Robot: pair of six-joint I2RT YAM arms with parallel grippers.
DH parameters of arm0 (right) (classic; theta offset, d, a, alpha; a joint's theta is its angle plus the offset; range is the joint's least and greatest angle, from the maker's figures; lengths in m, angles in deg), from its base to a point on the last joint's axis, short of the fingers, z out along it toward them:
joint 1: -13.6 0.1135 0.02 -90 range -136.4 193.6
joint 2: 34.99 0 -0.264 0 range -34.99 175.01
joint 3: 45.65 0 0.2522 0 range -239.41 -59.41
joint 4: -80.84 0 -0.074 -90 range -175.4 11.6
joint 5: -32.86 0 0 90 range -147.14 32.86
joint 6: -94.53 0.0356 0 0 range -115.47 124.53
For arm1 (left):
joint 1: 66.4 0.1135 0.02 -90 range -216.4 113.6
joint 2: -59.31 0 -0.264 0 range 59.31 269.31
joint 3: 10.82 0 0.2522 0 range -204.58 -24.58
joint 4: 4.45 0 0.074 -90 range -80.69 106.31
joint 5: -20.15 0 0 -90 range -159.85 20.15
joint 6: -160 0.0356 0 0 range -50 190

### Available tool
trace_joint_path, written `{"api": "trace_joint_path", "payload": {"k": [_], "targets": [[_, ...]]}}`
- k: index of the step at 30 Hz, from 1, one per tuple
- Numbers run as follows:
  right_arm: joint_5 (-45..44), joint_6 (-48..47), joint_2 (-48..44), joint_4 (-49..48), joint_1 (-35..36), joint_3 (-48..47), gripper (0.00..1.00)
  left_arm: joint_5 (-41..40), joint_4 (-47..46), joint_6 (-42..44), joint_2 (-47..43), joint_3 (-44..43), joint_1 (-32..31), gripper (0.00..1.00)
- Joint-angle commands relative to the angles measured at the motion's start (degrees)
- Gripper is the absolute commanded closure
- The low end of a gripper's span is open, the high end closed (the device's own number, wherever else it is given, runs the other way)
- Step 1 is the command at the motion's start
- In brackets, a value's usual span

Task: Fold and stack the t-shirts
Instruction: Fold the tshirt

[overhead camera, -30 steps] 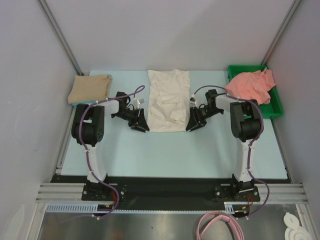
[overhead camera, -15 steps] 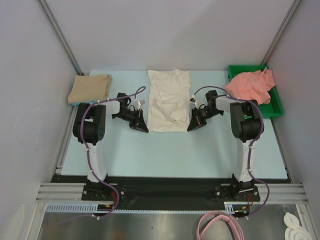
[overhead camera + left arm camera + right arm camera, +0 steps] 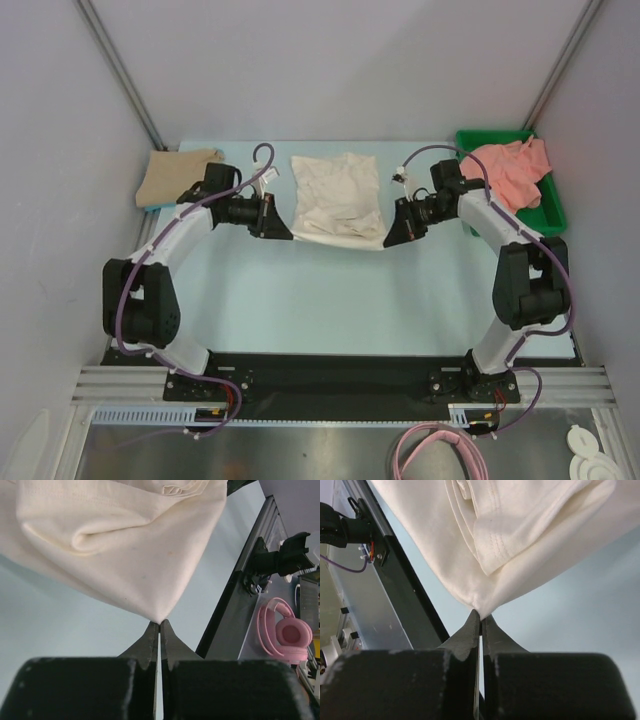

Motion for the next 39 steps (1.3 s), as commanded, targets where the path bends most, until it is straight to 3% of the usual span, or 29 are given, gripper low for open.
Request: {"api": "trace_joint_path", "payload": {"k": [1,8,22,39], "targets": [[0.5,-1.5,-3.7,4.0,0.0,1.1,1.0,4.6,2.3,4.0,-3.0,1.5,-0.2,0.99],[-0.3,-0.6,-7.3,4.4,0.2,0.4,1.0,7.2,3.4,5.6,-6.1,1.2,-0.2,1.0],[3.4,1.1,-5.3,5.8,0.6,-9.7,1.0,6.8,4.0,6.7,-10.6,-1.6,-0.2,1.0],[6.2,1.4,-12.4,5.8,-0.7,-8.5,1.0,3.6,5.5,7.6,-15.5,-4.9,2.0,1.0]]}}
